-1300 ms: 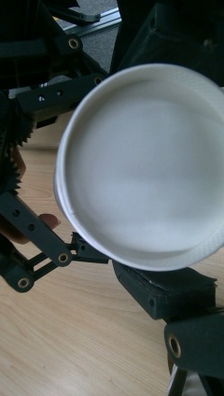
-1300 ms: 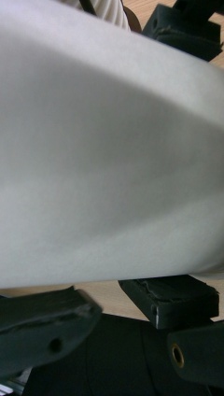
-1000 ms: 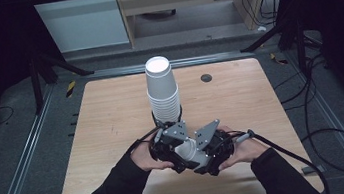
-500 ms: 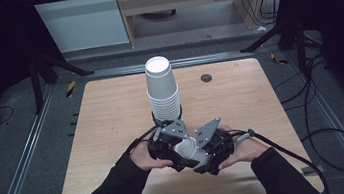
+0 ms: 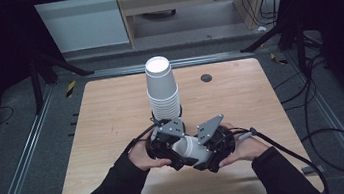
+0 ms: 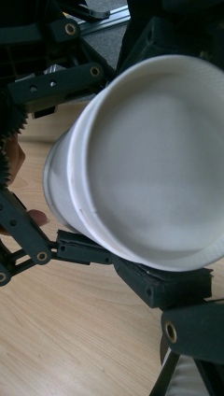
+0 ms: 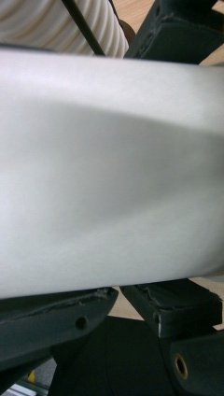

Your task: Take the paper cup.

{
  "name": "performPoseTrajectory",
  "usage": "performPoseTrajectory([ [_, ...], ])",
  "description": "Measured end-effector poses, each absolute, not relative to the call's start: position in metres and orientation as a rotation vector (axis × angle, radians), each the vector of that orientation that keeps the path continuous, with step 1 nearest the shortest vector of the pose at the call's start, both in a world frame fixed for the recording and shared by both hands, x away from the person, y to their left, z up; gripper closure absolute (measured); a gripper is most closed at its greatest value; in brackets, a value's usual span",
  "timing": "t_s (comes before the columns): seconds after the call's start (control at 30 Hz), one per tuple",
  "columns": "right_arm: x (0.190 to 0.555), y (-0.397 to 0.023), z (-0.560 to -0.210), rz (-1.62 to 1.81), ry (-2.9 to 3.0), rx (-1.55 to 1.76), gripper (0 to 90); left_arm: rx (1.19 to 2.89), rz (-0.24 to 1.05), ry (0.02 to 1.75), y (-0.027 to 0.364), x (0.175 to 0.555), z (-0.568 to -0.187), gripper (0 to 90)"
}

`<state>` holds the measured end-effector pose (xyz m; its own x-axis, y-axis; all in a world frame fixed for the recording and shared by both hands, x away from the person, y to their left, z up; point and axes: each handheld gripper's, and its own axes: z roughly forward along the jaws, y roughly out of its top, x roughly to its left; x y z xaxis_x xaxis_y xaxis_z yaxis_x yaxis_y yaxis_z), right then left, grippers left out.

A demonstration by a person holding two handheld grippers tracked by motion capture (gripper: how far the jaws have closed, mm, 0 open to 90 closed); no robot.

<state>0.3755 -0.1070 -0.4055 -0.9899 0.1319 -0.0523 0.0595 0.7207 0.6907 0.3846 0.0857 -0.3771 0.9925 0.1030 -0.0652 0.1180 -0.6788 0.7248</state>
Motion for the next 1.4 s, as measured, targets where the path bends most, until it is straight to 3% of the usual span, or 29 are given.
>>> performPoseTrajectory([
  [0.43, 0.374, -0.107, -0.405, 1.118, 2.821, 0.168, 5.8, 2.335, -0.009, 0.156, 0.087, 0.385, -0.376, 19.4],
  [1.4, 0.377, -0.140, -0.374, 1.249, 2.625, 0.328, 7.6, 2.317, 0.038, 0.227, 0.110, 0.388, -0.380, 19.4],
])
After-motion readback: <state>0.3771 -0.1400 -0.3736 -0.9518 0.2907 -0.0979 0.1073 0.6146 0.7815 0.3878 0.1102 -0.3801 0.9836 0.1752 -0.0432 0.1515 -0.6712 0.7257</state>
